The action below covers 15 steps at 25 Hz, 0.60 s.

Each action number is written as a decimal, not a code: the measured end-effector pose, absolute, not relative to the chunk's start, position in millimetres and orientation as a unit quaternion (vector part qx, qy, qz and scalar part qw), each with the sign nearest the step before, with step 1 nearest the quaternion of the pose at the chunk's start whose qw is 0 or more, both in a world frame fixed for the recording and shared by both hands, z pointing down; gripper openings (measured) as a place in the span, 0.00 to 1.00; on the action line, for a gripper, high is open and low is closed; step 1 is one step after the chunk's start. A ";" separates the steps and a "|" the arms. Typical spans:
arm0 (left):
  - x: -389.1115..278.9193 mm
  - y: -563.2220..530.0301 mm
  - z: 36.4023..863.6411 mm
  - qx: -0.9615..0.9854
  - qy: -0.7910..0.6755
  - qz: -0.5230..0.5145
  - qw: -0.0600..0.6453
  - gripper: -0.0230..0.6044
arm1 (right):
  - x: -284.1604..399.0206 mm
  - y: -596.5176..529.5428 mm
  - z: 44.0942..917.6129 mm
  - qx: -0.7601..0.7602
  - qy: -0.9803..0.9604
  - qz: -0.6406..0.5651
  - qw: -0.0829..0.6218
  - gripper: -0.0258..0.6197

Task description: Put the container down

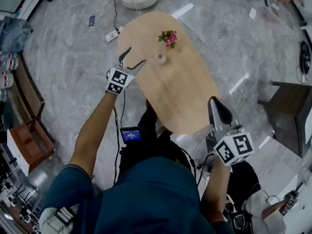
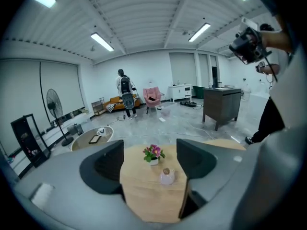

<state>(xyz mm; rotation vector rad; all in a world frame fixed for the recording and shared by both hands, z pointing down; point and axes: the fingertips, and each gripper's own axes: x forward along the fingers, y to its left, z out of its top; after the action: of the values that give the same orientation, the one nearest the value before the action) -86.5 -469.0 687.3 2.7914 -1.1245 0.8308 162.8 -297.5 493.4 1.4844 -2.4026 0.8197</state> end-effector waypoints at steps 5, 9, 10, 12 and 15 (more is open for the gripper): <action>-108.4 -443.1 592.8 0.892 -0.393 0.224 -0.016 0.56 | 162.4 -293.7 446.0 0.496 -0.831 0.238 0.085 0.06; -120.6 -417.1 522.8 0.888 -0.421 0.184 -0.025 0.52 | 164.4 -287.5 410.3 0.498 -0.840 0.206 0.068 0.06; -123.1 -409.8 505.9 0.887 -0.428 0.171 -0.027 0.52 | 165.1 -285.9 401.8 0.499 -0.842 0.198 0.063 0.06; -125.7 -393.8 475.3 0.888 -0.434 0.150 -0.032 0.51 | 166.4 -282.0 386.9 0.499 -0.845 0.183 0.056 0.06; -125.2 -367.0 434.2 0.889 -0.436 0.130 -0.039 0.50 | 167.3 -273.3 366.8 0.498 -0.850 0.165 0.045 0.06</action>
<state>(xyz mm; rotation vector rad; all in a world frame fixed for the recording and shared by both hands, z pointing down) -125.2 -367.0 434.2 2.8658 -1.4056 0.4201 167.3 -273.3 366.8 1.5222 -2.5958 0.5037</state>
